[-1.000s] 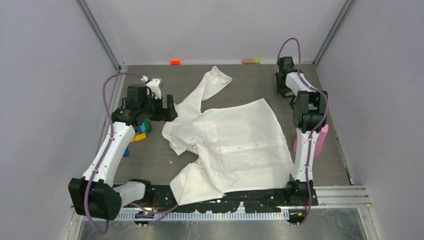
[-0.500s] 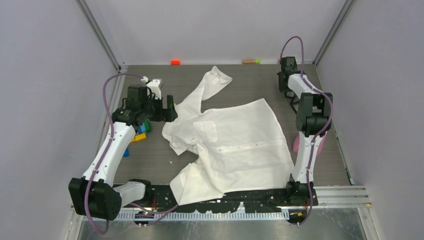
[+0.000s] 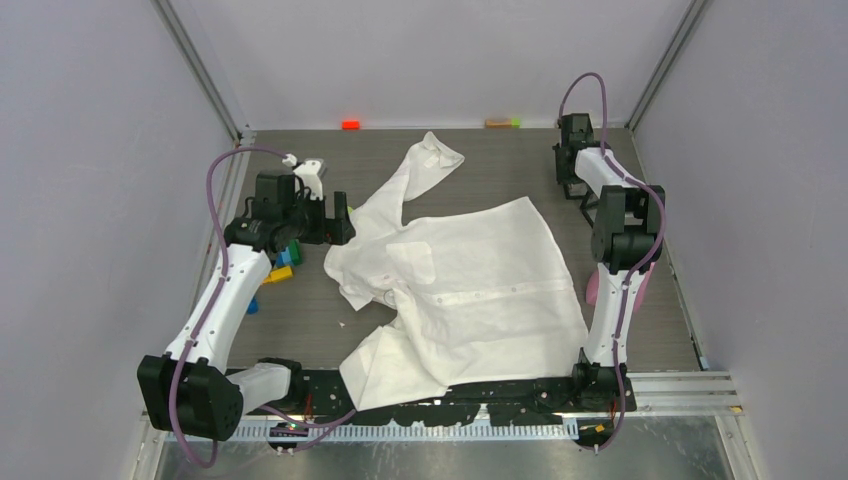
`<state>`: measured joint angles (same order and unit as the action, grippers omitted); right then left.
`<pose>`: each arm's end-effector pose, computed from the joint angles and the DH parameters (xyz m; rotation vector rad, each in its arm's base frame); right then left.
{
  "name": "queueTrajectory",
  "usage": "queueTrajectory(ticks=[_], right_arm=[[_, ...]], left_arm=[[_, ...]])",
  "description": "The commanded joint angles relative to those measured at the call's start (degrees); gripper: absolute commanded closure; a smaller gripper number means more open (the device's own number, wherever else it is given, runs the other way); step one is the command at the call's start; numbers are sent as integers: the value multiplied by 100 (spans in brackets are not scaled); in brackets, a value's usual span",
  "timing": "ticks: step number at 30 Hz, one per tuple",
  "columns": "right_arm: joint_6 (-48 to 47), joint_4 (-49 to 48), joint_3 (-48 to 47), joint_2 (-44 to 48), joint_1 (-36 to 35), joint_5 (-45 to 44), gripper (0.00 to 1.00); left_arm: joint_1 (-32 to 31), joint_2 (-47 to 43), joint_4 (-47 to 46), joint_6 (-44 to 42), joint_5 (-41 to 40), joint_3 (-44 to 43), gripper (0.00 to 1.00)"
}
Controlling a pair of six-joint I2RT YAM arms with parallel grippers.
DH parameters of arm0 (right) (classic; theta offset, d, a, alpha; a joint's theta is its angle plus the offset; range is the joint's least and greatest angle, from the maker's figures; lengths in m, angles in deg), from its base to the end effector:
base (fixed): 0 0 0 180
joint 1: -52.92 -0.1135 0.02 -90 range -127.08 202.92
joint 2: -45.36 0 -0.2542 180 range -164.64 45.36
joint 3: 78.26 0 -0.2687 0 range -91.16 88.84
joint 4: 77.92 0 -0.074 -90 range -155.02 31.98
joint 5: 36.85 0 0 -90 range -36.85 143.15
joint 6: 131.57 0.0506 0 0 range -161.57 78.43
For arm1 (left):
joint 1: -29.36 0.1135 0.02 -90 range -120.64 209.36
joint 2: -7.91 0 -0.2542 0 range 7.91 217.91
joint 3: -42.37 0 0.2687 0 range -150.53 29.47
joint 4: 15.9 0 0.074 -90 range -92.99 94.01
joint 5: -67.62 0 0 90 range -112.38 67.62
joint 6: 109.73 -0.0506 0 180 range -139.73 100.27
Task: Pin the brooch onto the clothing
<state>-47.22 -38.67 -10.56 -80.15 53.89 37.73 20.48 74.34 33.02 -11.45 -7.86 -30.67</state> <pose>0.5038 -0.0220 0.1617 0.0127 2.4796 -0.3834 0.2709 -0.0552 0.2946 0.1426 2.3169 -0.4448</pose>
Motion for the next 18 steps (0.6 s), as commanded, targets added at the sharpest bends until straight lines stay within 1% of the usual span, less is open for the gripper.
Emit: queueTrajectory(ticks=[1,2,4,5,8,14,17,18], right_arm=[[64,-71,-142,4,-5,90,74],[64,-87,-131,-12,-8,120,74],[60,-101,-137,-41,-9,139,81],[61,-98,-144,-46,-9,126,87],[64,-139,-120,-29,-18,104,94],[64,-138,-17,301,-85,-101,98],[102,-129,160,786,-97,-188,99],[123,-108,283,903,-246,-206,99]], left_arm=[[23,-78,-77,-111,51,4,9],[27,-78,-77,-115,51,10,9],[27,-83,-79,-115,53,12,9],[27,-79,-77,-115,51,11,9],[32,-85,-77,-115,51,13,9],[27,-98,-74,-120,84,23,9],[27,-114,-155,-90,341,46,10],[27,-125,-196,-89,471,58,10]])
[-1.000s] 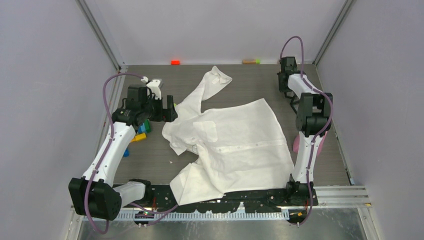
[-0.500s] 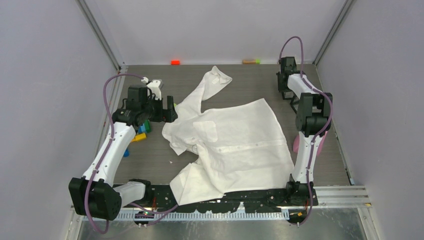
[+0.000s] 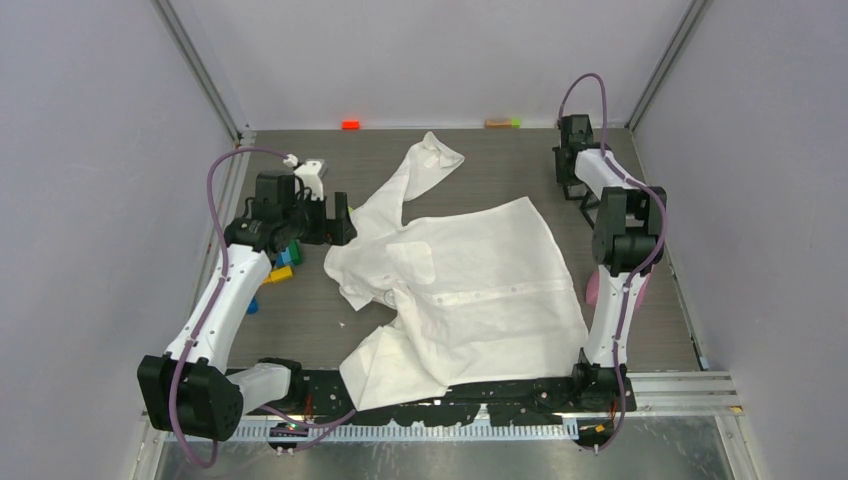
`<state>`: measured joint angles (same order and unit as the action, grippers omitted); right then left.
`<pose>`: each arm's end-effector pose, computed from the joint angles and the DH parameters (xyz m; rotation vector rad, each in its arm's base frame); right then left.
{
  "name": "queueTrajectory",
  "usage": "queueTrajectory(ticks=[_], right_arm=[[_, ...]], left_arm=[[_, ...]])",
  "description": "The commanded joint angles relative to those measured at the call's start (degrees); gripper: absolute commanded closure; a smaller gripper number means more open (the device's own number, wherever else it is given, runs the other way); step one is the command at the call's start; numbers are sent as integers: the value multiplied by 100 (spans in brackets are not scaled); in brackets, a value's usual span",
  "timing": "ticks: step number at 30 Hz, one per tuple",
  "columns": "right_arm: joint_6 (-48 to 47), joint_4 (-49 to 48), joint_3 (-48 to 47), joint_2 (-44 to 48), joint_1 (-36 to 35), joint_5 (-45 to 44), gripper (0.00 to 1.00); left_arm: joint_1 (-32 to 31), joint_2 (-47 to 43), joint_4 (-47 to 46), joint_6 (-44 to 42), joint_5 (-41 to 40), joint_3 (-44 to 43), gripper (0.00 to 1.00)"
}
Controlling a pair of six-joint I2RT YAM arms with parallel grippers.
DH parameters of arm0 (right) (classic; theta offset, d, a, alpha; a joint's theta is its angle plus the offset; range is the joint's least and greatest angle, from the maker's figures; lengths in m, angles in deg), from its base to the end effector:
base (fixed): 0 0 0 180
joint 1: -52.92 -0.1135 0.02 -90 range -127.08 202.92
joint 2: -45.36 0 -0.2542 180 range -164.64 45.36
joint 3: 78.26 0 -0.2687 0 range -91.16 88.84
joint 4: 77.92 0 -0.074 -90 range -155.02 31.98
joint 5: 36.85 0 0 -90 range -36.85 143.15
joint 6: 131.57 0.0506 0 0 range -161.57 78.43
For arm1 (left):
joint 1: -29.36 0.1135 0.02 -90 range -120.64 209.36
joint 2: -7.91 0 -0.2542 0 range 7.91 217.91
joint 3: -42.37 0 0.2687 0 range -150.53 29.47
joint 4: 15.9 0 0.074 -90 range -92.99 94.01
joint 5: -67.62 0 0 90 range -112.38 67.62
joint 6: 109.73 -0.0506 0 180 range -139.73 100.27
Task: Pin the brooch onto the clothing
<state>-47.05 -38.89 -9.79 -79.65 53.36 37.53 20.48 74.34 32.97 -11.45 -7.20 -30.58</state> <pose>0.5017 -0.0175 0.1617 0.0063 2.4791 -0.3826 0.2707 -0.0557 0.2943 0.1485 2.3170 -0.4581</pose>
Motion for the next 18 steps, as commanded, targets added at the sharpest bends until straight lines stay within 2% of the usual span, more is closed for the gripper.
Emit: queueTrajectory(ticks=[1,6,9,11,12,14,15,18], right_arm=[[160,-71,276,1112,-238,-218,99],[590,126,1121,2258,-577,69,100],[951,111,1833,3297,-748,1021,100],[1249,-42,2268,3900,-818,1929,100],[1422,-119,2401,4251,-845,2699,99],[1605,-323,2727,4703,-940,3677,99],[1661,-439,2880,4827,-1042,3929,99],[2009,-657,3090,5290,-1250,5022,99]], left_arm=[[27,-123,-232,-89,531,61,10],[-196,-94,-405,-80,1052,0,14],[-598,-22,-372,-146,1169,-221,14],[-899,34,-311,-232,1270,-463,14],[-1018,71,-304,-242,1438,-578,14],[-1147,143,-391,-126,2035,-741,14],[-1169,192,-503,-13,2620,-785,14],[-1239,262,-1268,623,3536,-698,15]])
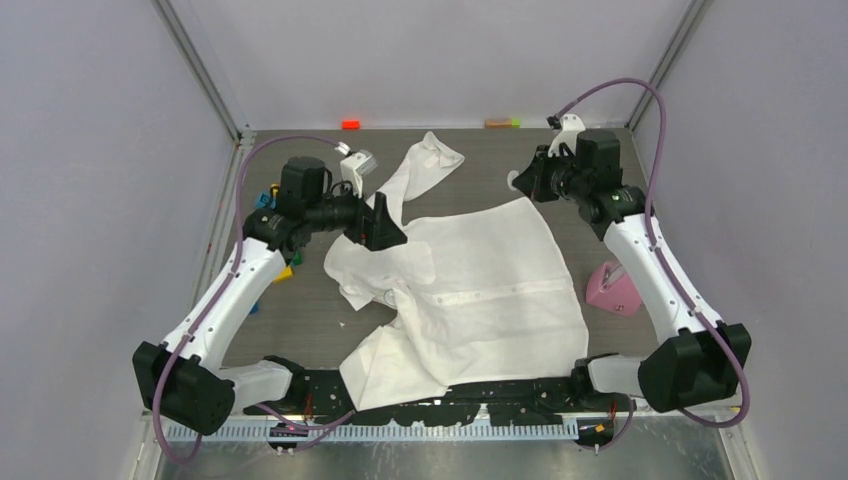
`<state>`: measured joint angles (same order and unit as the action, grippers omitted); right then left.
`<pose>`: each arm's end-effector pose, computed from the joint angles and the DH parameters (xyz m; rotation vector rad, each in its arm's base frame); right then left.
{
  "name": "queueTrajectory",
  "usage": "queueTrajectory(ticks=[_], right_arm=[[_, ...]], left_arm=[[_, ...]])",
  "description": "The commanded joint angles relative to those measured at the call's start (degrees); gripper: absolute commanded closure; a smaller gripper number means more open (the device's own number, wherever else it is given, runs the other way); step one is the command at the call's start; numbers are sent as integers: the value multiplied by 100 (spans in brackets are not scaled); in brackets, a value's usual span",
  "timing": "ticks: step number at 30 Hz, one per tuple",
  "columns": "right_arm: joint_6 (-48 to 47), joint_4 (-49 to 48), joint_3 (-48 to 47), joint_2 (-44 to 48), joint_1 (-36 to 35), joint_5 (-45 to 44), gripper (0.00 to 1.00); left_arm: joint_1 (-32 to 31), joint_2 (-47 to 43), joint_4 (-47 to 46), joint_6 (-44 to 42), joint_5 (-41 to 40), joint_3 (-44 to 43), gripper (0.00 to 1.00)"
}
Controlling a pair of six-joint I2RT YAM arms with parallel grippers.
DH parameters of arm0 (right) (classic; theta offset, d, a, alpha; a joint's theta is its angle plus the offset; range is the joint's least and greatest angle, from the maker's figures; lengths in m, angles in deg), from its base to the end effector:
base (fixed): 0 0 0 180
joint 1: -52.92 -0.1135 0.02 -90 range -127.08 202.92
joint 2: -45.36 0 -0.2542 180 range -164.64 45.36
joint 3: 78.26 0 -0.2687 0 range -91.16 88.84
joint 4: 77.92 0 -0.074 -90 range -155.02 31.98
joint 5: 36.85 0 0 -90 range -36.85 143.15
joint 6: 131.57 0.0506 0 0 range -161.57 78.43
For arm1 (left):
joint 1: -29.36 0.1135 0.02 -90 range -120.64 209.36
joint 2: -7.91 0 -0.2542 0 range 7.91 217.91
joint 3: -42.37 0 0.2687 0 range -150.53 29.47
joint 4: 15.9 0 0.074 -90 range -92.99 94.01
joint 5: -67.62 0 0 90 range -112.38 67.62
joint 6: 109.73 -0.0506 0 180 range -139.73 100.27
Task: Pin the brooch onto the clothing
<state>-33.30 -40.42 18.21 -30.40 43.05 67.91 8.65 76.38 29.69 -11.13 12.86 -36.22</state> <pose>0.3234 0.0693 0.3353 -0.1870 2.0955 0.4603 0.2564 -0.1282 0.3303 0.5874 2.1399 -0.9584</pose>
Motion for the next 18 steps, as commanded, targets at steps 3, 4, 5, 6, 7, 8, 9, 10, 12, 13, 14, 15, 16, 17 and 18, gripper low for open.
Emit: queueTrajectory(ticks=[3,4,5,6,7,8,9,10,12,13,14,15,16,17,18], right_arm=[[1370,-1472,813,771,-543,2574,99],[1537,-2039,958,975,-692,2689,99],[1889,-2373,1206,1068,-753,2881,99],[2051,-2886,1387,1210,-874,2965,100],[2338,-3091,1439,1272,-928,3158,100],[2456,-3356,1480,1278,-1006,3232,99],[2619,-3422,1481,1282,-1038,3284,99],[2676,-3531,1495,1283,-1110,3281,99],[2810,-3829,1606,1345,-1248,3235,99],[2875,-3940,1649,1372,-1291,3287,100],[2917,-4111,1686,1367,-1362,3327,99],[2930,-4129,1672,1322,-1383,3438,99],[2962,-4117,1609,1277,-1405,3529,99],[2988,-4087,1559,1157,-1409,3767,99],[3060,-4073,1470,1097,-1414,3870,99]], left_arm=[[-118,-112,-2092,1462,1825,272,15],[-136,-169,-2465,1774,1906,433,15],[-150,-219,-2916,2106,1936,580,15],[-163,-260,-3485,2497,1983,746,15],[-188,-292,-4042,2904,2045,942,15],[-208,-298,-4646,3457,2096,1151,15],[-220,-293,-5089,3798,2129,1279,15],[-241,-288,-5436,4029,2094,1378,15],[-304,-286,-5882,4328,1939,1568,15],[-347,-291,-6053,4416,1857,1653,15],[-380,-279,-6189,4476,1817,1705,15],[-410,-262,-6210,4509,1826,1719,16],[-422,-231,-6213,4536,1875,1703,17],[-432,-197,-6213,4555,1938,1674,21],[-438,-155,-6217,4562,2023,1643,24]])
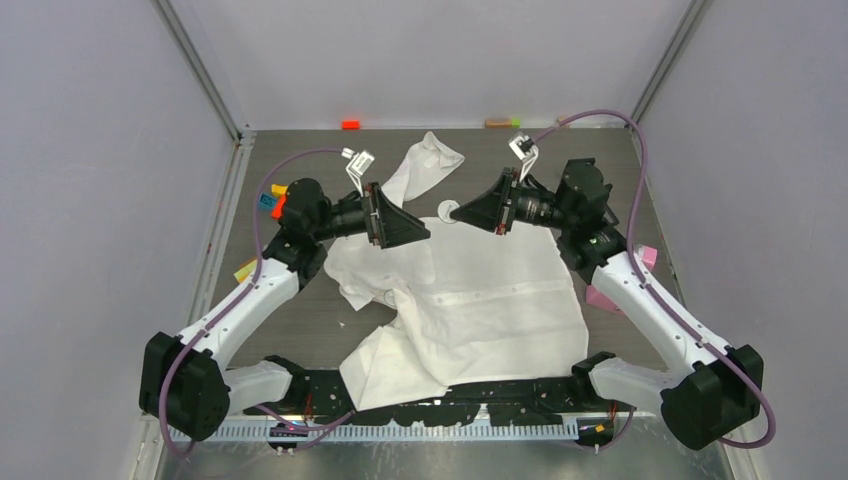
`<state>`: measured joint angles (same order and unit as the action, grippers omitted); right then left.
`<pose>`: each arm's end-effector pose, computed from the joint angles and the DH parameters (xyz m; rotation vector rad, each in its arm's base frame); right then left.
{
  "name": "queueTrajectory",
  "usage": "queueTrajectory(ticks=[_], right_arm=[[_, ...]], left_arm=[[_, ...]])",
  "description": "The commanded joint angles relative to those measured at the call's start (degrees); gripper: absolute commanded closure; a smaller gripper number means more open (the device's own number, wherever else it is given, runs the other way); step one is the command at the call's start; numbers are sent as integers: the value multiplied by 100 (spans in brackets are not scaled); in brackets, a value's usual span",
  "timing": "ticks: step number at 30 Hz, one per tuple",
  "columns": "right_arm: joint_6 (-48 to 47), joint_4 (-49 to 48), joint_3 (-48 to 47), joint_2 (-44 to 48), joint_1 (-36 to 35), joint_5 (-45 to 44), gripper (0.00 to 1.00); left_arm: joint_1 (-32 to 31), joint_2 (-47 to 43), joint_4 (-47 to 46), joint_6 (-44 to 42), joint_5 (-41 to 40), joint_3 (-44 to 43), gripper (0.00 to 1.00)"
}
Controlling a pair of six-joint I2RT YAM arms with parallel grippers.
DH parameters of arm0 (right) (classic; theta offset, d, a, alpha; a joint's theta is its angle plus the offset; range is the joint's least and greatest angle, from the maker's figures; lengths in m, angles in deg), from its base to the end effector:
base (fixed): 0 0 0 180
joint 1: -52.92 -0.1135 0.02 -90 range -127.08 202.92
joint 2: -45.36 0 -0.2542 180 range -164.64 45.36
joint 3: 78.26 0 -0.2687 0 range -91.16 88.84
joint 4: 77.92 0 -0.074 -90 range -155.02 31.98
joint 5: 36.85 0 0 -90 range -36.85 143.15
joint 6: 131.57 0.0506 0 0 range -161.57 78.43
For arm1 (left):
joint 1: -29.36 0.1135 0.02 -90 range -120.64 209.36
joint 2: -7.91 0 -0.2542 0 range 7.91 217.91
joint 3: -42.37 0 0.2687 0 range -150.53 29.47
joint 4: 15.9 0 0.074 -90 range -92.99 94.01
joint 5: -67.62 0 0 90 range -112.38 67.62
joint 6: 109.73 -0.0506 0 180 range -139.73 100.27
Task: Pin the brooch onto the clothing
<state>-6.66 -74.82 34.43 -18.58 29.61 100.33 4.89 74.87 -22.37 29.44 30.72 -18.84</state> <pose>0.2470 0.1468 0.3582 -0.5410 1.6762 1.4037 0.2492 -0.1579 0.3218 0.4629 1.7915 -1.6623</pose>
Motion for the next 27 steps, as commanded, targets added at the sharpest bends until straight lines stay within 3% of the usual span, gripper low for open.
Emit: queueTrajectory(ticks=[1,8,19,27], right_arm=[[429,-644,-185,-176,-78,767,99],[455,-743,-207,-292,-209,871,99],[266,-433,-343,-456,-337,1046,99],[-127,229,-503,-505,-371,1093,96]], left_arm=[[-66,15,-1015,506,318,-132,27],[-106,26,-1068,506,478,-141,51],[-128,232,-1147,568,467,-205,68],[-146,330,-1162,561,511,-256,100]])
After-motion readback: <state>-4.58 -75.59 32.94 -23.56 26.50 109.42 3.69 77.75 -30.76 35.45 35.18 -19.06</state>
